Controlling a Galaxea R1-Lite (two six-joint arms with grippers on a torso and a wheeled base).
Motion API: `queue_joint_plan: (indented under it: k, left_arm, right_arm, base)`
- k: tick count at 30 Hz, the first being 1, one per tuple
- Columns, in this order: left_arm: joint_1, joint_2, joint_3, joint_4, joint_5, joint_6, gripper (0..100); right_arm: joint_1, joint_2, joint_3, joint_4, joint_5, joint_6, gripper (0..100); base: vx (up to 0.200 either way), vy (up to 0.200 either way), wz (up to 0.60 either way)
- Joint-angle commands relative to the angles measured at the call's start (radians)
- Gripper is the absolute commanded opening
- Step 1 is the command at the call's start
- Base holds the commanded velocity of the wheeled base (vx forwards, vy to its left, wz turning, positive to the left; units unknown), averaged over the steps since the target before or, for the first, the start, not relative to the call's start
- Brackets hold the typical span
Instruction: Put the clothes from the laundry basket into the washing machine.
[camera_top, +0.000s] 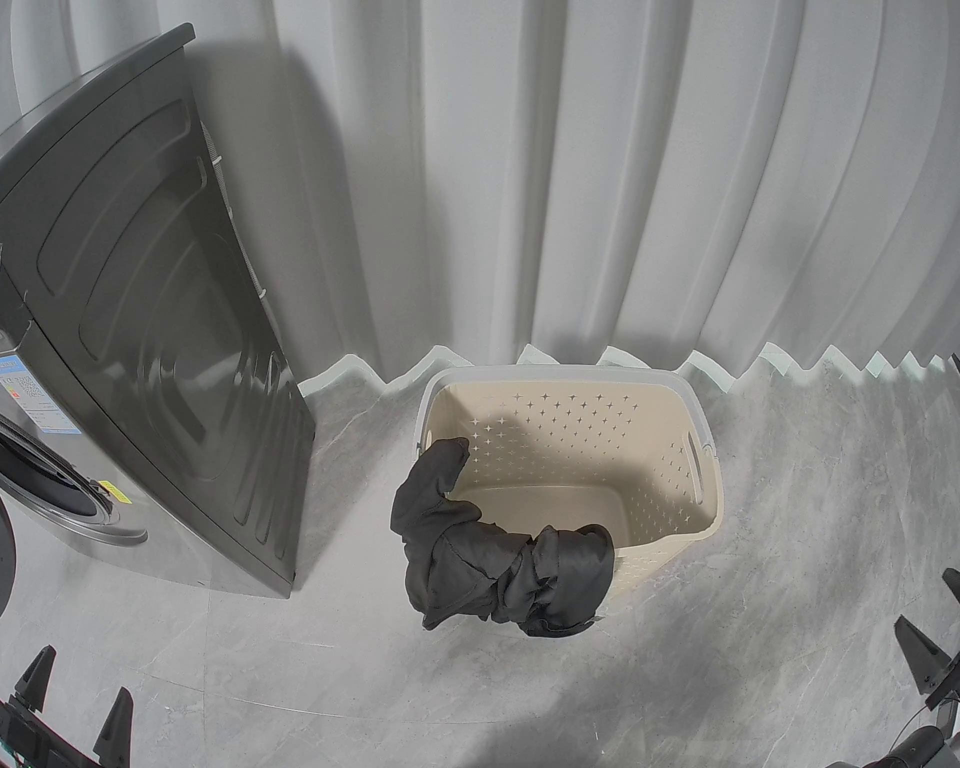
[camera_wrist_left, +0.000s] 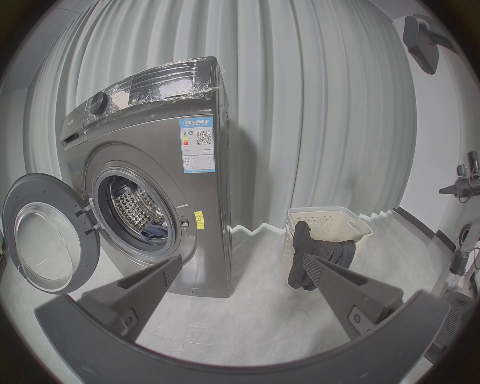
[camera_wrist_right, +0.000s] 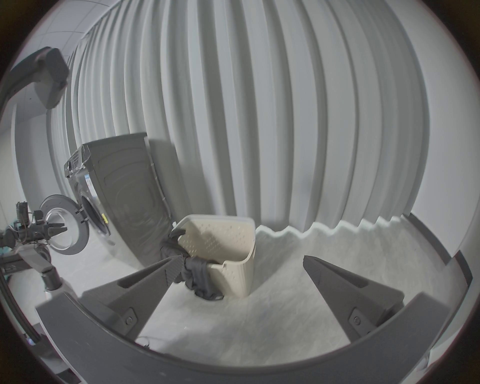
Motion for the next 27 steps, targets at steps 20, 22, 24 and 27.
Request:
queue_joint_plan:
  k: [20,22,24,27]
  left_arm:
    - [0.002,-0.016,0.015,0.0,0.0,-0.002,100]
    - [0.002,-0.016,0.015,0.0,-0.002,0.0,100]
    - [0.002,-0.016,0.015,0.0,-0.002,0.0,100]
    - [0.002,-0.016,0.015,0.0,0.0,0.0,100]
  right_arm:
    - [0.501,1.015,-0.039,-0.368,-0.055,0.323,100]
    - [0.509,1.054,-0.056,-0.378,-0.056,0.329,100]
    - [0.512,1.108,-0.062,-0.412,-0.058,0.343,100]
    - [0.512,1.175,-0.068,-0.467,-0.059,0.35,100]
  base:
    - [0.0,0.0,0.0]
    - [0.0,0.0,0.0]
    - [0.0,0.0,0.0]
    - [0.0,0.0,0.0]
